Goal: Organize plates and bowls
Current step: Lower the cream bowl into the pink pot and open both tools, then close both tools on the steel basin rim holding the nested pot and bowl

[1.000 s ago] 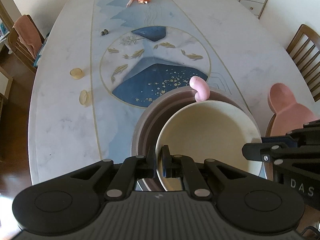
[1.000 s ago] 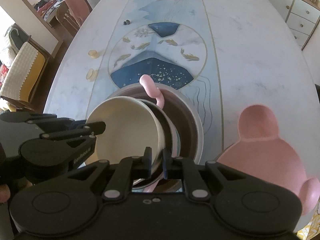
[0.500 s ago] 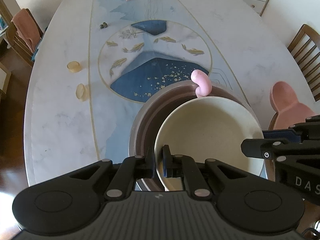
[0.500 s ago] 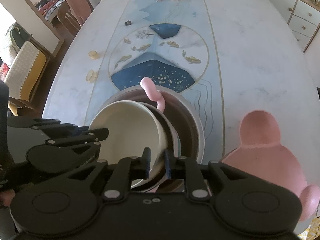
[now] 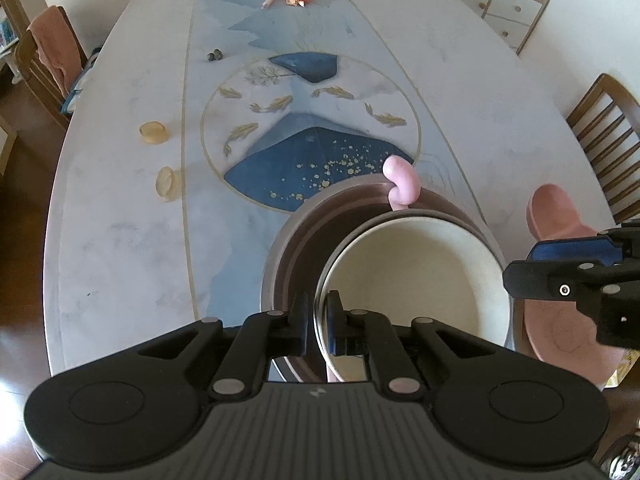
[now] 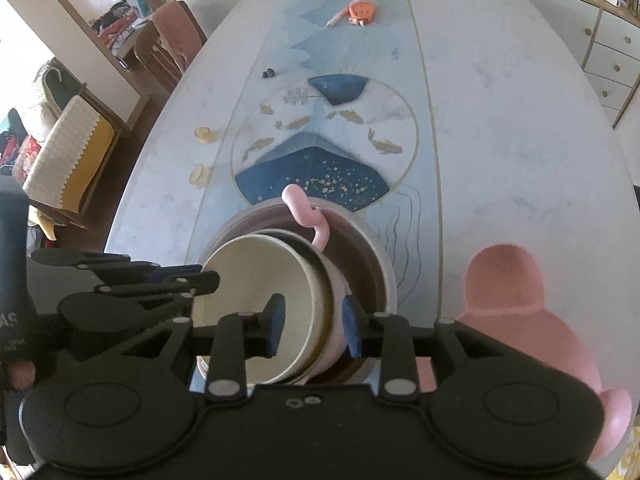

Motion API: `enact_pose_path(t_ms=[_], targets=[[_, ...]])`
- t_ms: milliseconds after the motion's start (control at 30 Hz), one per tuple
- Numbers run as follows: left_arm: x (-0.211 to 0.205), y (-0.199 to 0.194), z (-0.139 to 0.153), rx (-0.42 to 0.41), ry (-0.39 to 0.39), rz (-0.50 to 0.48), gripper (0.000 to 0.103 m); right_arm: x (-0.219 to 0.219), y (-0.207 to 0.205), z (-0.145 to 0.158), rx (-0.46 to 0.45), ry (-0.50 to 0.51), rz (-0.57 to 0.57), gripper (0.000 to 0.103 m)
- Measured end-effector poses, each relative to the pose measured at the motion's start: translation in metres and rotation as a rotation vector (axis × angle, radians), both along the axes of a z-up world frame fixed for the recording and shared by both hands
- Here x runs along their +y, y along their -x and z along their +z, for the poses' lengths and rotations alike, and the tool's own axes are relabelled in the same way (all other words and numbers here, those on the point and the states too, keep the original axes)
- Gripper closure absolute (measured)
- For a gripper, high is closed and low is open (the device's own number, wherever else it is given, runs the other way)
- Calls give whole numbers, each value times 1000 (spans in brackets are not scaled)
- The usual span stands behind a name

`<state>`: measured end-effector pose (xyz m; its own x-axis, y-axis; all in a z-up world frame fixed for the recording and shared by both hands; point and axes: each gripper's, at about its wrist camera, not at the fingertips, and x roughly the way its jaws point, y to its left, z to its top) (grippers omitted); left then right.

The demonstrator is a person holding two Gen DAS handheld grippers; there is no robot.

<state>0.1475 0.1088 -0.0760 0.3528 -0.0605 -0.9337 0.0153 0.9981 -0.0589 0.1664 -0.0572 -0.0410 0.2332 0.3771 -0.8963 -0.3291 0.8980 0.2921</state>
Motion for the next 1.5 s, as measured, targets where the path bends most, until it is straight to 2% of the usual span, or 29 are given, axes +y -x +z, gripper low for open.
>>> enact_pose_path(t_ms=[100, 167, 233, 267, 333, 400, 500, 633, 700, 867, 1100, 1267, 1400, 1500], targets=[[4, 3, 5, -12, 13, 4, 94, -8, 0, -1, 6, -15, -6, 67], [7, 6, 9, -25, 12, 13, 87, -13, 1, -1, 6, -18, -4, 66], [10, 8, 13, -46, -1, 21, 69, -16, 2, -1, 5, -23, 0, 60], [12, 10, 15, -59, -8, 23, 65, -18, 3, -1, 1, -24, 1, 58], [15, 13, 20, -84, -22, 30, 45, -21, 4, -1, -8, -22, 4, 54], [20, 15, 23, -106, -24, 42, 42, -26, 5, 0, -10, -35, 6, 51], [28, 17, 26, -120, -14, 59, 41, -32, 8, 1, -25, -61, 10, 36], [39, 21, 24, -141, 4, 86, 34, -37, 12, 1, -56, -67, 42, 27], [44, 22, 22, -147, 16, 95, 33, -39, 14, 0, -82, -65, 53, 24], [55, 24, 5, -150, 45, 115, 32, -43, 11, -13, -120, -55, 57, 23], [73, 23, -30, -109, 131, 163, 32, -52, -1, -42, -59, -72, 33, 41], [75, 22, -44, -79, 175, 166, 34, -47, -9, -54, -34, -63, 42, 51], [69, 21, -52, -52, 197, 153, 46, -42, -15, -62, -12, -48, 61, 62], [70, 19, -56, -34, 227, 165, 59, -38, -18, -67, 4, -39, 69, 68]])
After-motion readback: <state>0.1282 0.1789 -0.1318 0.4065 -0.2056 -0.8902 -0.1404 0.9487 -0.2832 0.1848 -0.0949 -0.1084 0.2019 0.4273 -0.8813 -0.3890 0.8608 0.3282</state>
